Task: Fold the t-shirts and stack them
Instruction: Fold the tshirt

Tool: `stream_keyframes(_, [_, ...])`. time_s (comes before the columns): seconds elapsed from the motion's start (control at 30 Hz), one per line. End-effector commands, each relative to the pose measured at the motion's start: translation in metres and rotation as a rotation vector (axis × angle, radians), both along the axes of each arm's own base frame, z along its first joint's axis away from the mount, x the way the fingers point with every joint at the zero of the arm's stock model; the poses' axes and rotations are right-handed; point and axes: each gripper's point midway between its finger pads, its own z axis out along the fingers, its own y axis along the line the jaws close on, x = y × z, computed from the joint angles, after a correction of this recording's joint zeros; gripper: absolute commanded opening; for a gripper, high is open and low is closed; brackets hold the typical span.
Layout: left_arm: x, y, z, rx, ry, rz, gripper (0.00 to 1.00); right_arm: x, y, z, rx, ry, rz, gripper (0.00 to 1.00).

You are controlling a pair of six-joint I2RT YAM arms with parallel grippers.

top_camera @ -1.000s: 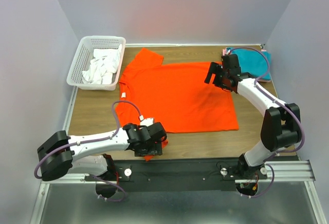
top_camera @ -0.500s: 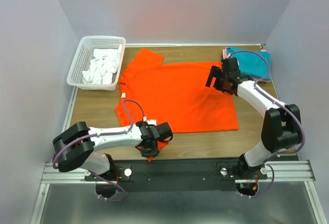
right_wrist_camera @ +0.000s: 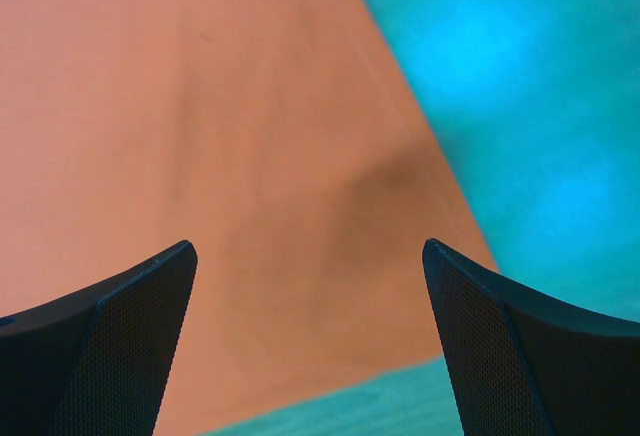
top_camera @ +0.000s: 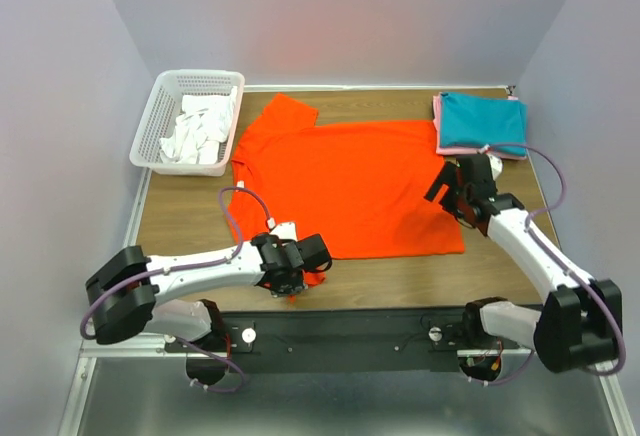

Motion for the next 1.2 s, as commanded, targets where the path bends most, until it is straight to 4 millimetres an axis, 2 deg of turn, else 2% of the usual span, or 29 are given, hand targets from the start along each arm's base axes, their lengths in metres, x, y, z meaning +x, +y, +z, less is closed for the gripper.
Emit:
stream_keyframes(0.0, [0.019, -0.006, 0.024, -0.068, -0.13, 0.022, 0.0, -0.05, -0.021, -0.029, 0.017, 0.117, -0.138, 1.0])
stream_keyframes(0.03, [0.02, -0.009, 0.026, -0.089, -0.134, 0.011, 0.0, -0.065, -0.02, -0.038, 0.042, 0.138, -0.149, 1.0])
stream_keyframes(0.1, [0.021, -0.015, 0.033, -0.135, -0.151, -0.007, 0.0, -0.075, -0.017, -0.044, 0.088, 0.148, -0.176, 1.0])
stream_keyframes(0.17, [0.022, -0.014, 0.035, -0.137, -0.159, -0.013, 0.0, -0.087, -0.017, -0.052, 0.11, 0.158, -0.205, 1.0])
stream_keyframes(0.3, [0.023, -0.008, 0.04, -0.14, -0.18, -0.002, 0.0, -0.099, -0.021, -0.066, 0.123, 0.183, -0.275, 1.0])
stream_keyframes(0.4, [0.024, -0.008, 0.044, -0.152, -0.192, 0.0, 0.0, -0.106, -0.024, -0.075, 0.126, 0.2, -0.31, 0.93])
stream_keyframes(0.73, [0.03, -0.002, 0.055, -0.176, -0.239, 0.05, 0.0, -0.111, -0.034, -0.086, 0.088, 0.207, -0.368, 0.6])
stream_keyframes(0.83, [0.031, -0.003, 0.059, -0.192, -0.251, 0.057, 0.0, -0.111, -0.033, -0.091, 0.09, 0.223, -0.367, 0.54])
stream_keyframes(0.9, [0.032, -0.003, 0.061, -0.201, -0.259, 0.062, 0.0, -0.11, -0.033, -0.092, 0.087, 0.224, -0.366, 0.54])
stream_keyframes(0.93, [0.032, -0.002, 0.06, -0.202, -0.259, 0.065, 0.0, -0.111, -0.034, -0.093, 0.082, 0.225, -0.368, 0.48])
stream_keyframes(1.07, [0.036, -0.003, 0.064, -0.222, -0.281, 0.074, 0.0, -0.109, -0.034, -0.093, 0.081, 0.215, -0.368, 0.37])
stream_keyframes(1.17, [0.038, -0.005, 0.064, -0.233, -0.287, 0.078, 0.0, -0.109, -0.034, -0.095, 0.08, 0.218, -0.366, 0.33])
